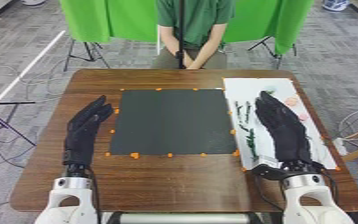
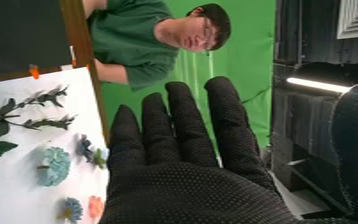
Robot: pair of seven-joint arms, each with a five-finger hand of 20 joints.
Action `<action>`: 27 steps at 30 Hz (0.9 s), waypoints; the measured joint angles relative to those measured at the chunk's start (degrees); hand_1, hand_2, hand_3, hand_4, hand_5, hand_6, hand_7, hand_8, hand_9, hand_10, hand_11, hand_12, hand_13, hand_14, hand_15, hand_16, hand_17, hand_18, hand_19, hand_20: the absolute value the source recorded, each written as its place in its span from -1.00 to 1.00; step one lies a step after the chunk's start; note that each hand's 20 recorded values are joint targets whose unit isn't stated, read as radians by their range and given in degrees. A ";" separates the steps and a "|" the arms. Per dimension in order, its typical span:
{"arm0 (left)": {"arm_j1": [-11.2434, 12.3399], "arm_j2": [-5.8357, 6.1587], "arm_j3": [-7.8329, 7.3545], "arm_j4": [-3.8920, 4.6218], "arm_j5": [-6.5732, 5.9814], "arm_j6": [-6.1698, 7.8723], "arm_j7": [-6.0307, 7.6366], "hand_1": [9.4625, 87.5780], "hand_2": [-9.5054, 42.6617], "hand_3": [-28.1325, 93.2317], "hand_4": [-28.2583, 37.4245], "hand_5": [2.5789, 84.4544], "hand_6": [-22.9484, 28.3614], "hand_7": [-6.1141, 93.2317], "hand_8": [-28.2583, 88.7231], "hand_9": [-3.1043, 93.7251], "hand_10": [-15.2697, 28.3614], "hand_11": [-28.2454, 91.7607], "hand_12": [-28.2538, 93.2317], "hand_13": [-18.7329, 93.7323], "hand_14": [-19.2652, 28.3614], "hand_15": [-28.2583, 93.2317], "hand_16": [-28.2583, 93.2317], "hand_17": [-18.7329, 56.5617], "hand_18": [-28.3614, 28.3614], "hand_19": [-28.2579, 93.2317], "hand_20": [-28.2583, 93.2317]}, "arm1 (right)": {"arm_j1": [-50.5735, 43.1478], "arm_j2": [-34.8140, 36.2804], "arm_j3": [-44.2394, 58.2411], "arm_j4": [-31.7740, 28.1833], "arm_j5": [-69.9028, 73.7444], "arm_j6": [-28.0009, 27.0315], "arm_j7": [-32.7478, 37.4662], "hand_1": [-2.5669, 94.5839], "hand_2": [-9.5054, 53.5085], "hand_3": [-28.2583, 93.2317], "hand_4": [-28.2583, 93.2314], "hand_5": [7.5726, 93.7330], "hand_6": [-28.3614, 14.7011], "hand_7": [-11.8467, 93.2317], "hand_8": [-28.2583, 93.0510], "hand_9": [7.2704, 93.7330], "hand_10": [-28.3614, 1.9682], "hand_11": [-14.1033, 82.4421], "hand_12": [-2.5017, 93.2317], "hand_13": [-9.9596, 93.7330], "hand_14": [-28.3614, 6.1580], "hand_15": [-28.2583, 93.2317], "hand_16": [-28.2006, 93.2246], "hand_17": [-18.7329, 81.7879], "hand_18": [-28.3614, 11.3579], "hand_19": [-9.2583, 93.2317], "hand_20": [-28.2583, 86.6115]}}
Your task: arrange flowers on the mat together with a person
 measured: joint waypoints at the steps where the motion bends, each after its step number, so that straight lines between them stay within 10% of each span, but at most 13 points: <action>1: -0.01 0.03 0.04 0.02 0.00 0.00 0.02 -0.46 -1.00 0.52 -0.64 0.00 -0.01 -0.61 -0.63 -0.04 0.25 -0.26 -0.32 -0.05 0.48 -0.33 -0.49 -0.34 0.39 -0.47 -0.24 | 0.01 -0.01 0.05 0.00 0.01 -0.12 0.06 -0.74 -0.67 0.73 -0.82 -0.32 0.20 -0.54 -0.70 -0.28 -0.10 -0.64 -0.75 -0.32 0.06 -0.41 -0.41 -0.36 0.04 -0.82 -0.17; 27: -2.74 1.11 1.88 1.96 0.43 -0.85 1.14 -0.46 -1.00 0.52 -0.65 0.00 -0.01 -0.61 -0.63 -0.04 0.25 -0.26 -0.32 -0.05 0.48 -0.33 -0.49 -0.35 0.39 -0.47 -0.24 | 2.21 0.33 1.56 0.44 0.28 -4.20 1.65 -0.74 -0.65 0.72 -0.82 -0.26 0.18 -0.54 -0.70 -0.23 -0.12 -0.62 -0.74 -0.30 0.01 -0.40 -0.40 -0.36 0.01 -0.82 -0.16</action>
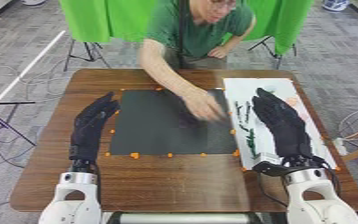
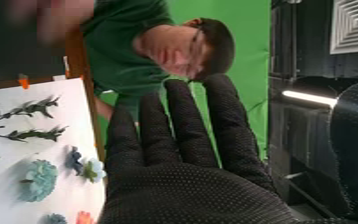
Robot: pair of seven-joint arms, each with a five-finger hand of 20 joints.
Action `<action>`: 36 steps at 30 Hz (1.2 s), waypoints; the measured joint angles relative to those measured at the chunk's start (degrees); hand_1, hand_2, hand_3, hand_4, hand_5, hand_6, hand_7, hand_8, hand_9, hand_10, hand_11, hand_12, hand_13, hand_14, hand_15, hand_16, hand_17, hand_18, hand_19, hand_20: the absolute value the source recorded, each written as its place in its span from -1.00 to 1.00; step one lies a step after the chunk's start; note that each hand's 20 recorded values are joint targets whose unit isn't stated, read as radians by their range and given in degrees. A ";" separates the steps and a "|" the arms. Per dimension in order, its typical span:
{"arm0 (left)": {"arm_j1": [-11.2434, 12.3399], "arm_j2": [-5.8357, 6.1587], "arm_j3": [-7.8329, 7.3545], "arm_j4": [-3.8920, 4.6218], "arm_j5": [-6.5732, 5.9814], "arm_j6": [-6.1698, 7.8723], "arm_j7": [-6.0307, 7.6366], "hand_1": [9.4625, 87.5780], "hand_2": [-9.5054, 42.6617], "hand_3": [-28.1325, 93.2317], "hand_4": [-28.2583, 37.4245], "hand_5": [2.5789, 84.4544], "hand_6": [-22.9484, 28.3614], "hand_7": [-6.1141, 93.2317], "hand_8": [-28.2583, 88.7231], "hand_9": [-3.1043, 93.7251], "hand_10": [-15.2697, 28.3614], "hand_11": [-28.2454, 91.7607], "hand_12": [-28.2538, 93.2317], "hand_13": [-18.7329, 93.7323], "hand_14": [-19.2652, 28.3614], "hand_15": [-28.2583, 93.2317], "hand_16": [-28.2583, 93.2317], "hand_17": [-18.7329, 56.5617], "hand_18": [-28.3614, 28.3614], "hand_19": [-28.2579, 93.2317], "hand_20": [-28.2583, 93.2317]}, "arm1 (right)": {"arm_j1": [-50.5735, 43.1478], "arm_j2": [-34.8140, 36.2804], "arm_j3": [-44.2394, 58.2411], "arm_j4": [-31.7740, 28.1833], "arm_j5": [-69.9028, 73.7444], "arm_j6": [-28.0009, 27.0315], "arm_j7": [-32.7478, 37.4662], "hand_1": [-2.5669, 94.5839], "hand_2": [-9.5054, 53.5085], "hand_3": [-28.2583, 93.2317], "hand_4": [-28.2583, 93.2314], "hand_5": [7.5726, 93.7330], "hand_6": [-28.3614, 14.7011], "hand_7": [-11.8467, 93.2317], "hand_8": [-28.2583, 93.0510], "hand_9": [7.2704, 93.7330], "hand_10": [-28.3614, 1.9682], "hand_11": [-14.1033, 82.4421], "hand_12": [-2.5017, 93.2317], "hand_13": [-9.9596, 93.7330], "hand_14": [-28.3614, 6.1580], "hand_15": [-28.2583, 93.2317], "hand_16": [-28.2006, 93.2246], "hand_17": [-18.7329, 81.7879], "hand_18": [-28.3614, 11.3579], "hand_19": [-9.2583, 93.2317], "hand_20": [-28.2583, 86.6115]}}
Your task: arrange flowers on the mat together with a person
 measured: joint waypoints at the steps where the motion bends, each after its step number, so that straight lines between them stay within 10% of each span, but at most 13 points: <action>1: -0.04 0.01 0.00 0.01 0.00 0.00 0.02 -0.46 -1.00 0.52 -0.65 0.00 -0.01 -0.61 -0.63 -0.04 0.25 -0.26 -0.32 -0.05 0.48 -0.33 -0.49 -0.35 0.39 -0.47 -0.24 | 0.04 0.02 0.04 0.02 0.00 -0.11 0.05 -0.74 -0.65 0.71 -0.82 -0.25 0.18 -0.54 -0.70 -0.23 -0.12 -0.62 -0.74 -0.30 0.01 -0.40 -0.40 -0.36 0.01 -0.82 -0.16; 36: -0.46 -0.02 -0.30 -0.13 -1.17 0.04 -0.47 -0.46 -1.00 0.52 -0.65 0.01 -0.01 -0.61 -0.63 -0.04 0.25 -0.26 -0.32 -0.05 0.48 -0.32 -0.49 -0.35 0.39 -0.47 -0.24 | -0.93 -0.17 0.69 -0.44 -0.17 -0.84 0.62 -0.71 -0.67 0.71 -0.82 -0.20 0.17 -0.53 -0.69 -0.18 -0.14 -0.61 -0.72 -0.28 0.00 -0.40 -0.38 -0.35 -0.01 -0.82 -0.15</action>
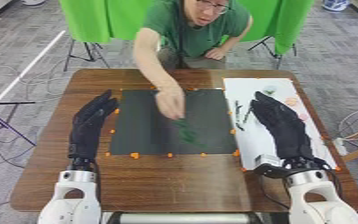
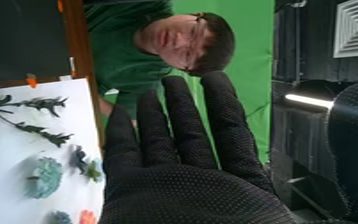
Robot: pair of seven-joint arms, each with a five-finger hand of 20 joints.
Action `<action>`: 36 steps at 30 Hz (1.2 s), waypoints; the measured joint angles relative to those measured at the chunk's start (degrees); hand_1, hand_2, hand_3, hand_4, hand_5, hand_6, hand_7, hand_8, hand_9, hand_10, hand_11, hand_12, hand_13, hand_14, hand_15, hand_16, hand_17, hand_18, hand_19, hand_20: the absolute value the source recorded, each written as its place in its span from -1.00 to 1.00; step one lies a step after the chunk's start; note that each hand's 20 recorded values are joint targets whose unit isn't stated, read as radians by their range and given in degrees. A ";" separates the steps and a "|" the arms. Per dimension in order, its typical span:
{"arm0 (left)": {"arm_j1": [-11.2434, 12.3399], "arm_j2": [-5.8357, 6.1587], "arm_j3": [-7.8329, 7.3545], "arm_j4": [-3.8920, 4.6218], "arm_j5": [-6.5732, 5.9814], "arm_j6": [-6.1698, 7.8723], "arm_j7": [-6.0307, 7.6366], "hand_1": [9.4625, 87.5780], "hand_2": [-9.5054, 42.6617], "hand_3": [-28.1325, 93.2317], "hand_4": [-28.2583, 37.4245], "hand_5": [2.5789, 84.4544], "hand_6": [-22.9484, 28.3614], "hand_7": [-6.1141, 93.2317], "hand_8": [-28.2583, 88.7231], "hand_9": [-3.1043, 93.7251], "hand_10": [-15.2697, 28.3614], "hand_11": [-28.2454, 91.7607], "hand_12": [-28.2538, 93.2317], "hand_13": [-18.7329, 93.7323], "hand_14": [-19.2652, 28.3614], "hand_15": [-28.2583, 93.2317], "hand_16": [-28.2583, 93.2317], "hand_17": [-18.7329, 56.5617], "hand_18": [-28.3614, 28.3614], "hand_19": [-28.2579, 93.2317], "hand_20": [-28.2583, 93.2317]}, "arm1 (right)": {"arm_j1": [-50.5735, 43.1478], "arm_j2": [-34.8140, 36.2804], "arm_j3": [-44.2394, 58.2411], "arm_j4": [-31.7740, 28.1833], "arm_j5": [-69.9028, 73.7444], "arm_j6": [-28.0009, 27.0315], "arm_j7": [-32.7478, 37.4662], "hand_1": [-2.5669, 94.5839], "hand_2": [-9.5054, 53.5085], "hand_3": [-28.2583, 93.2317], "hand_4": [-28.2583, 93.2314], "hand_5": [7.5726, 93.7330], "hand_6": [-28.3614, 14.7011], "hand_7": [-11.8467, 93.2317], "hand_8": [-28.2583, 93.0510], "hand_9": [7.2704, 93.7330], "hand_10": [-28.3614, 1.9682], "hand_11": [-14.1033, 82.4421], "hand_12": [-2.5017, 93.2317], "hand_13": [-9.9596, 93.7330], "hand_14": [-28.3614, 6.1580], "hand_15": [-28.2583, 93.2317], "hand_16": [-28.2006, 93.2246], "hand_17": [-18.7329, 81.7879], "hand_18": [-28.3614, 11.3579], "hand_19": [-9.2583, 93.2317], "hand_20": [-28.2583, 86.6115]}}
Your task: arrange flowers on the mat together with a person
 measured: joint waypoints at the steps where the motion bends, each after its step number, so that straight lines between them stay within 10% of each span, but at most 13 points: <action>1: 0.04 -0.06 -0.08 -0.04 -0.09 0.03 -0.08 -0.46 -1.00 0.52 -0.65 0.01 -0.01 -0.61 -0.63 -0.04 0.25 -0.26 -0.32 -0.05 0.48 -0.32 -0.49 -0.35 0.39 -0.47 -0.24 | -0.09 -0.03 0.00 -0.04 -0.02 0.06 0.00 -0.70 -0.68 0.71 -0.82 -0.20 0.17 -0.53 -0.69 -0.18 -0.13 -0.61 -0.72 -0.28 0.00 -0.40 -0.38 -0.35 -0.01 -0.82 -0.15; 36: 1.39 -0.85 -1.20 -0.52 -0.51 0.28 -1.16 -0.45 -1.00 0.52 -0.65 0.01 -0.01 -0.62 -0.63 -0.04 0.25 -0.26 -0.32 -0.05 0.49 -0.32 -0.49 -0.35 0.39 -0.47 -0.24 | -0.63 -0.20 -0.02 -0.19 -0.77 2.07 -0.34 -0.61 -0.83 0.73 -0.84 -0.17 0.20 -0.48 -0.72 -0.13 -0.11 -0.60 -0.70 -0.25 0.02 -0.38 -0.38 -0.33 -0.01 -0.82 -0.12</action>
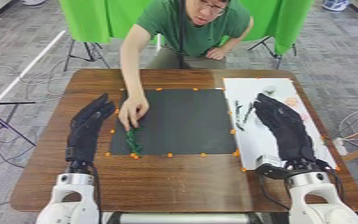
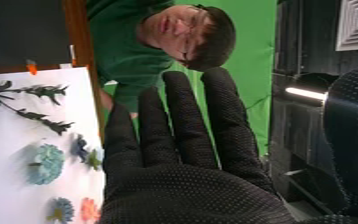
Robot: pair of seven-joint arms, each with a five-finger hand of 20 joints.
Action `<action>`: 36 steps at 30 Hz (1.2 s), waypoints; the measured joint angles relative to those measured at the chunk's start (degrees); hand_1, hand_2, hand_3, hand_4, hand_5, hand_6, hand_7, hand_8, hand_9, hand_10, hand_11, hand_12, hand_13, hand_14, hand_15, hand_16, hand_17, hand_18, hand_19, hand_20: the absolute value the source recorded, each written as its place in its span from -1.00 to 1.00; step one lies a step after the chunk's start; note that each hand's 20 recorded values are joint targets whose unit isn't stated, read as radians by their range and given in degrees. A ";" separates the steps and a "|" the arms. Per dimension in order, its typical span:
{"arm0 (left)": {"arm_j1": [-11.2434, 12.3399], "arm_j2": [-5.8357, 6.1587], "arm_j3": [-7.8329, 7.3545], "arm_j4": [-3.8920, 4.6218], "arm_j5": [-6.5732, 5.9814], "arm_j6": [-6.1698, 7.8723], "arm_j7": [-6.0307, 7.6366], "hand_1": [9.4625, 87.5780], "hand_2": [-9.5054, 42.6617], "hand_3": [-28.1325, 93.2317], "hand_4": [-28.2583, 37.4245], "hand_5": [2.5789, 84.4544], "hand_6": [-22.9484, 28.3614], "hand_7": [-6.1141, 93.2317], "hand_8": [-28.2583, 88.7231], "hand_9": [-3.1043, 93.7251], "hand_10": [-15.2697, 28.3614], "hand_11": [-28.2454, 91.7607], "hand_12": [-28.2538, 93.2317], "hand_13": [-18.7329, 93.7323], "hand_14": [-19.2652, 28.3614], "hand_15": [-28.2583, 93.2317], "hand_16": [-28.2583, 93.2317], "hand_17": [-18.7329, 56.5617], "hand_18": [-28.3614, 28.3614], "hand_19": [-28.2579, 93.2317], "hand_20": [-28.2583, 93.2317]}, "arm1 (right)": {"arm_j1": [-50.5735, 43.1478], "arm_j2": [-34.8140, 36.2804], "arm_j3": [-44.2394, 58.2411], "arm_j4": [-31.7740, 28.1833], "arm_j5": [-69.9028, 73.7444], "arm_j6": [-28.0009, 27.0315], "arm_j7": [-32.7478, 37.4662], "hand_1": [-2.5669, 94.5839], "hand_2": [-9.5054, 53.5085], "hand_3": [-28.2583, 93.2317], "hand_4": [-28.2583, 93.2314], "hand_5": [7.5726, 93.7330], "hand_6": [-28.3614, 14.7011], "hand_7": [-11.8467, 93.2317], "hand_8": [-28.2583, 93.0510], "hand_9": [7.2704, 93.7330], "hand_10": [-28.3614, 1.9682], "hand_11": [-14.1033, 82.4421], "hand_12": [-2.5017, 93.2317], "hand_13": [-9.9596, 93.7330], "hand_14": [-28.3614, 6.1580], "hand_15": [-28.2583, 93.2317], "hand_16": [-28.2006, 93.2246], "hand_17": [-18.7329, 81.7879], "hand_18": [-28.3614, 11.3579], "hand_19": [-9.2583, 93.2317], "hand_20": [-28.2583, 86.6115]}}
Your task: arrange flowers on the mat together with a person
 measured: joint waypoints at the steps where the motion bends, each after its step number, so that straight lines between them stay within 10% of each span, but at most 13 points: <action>1: 0.07 0.00 -0.08 -0.05 -0.02 0.08 -0.01 -0.45 -1.00 0.52 -0.65 0.01 -0.01 -0.62 -0.63 -0.04 0.25 -0.26 -0.32 -0.05 0.49 -0.32 -0.49 -0.35 0.39 -0.47 -0.24 | -0.01 0.00 -0.03 0.00 0.04 0.00 0.05 -0.61 -0.83 0.73 -0.84 -0.17 0.20 -0.48 -0.72 -0.13 -0.11 -0.60 -0.70 -0.25 0.02 -0.38 -0.38 -0.33 -0.01 -0.82 -0.12; 36: 0.52 -0.13 -0.51 -0.13 -0.63 0.58 -0.29 -0.45 -1.00 0.52 -0.64 0.01 -0.01 -0.61 -0.63 -0.04 0.26 -0.26 -0.32 -0.05 0.49 -0.32 -0.50 -0.35 0.39 -0.47 -0.24 | -0.27 0.01 -0.29 0.01 0.31 0.02 0.70 -0.61 -0.84 0.73 -0.84 -0.18 0.21 -0.48 -0.72 -0.13 -0.11 -0.60 -0.69 -0.25 0.04 -0.38 -0.38 -0.33 -0.02 -0.82 -0.12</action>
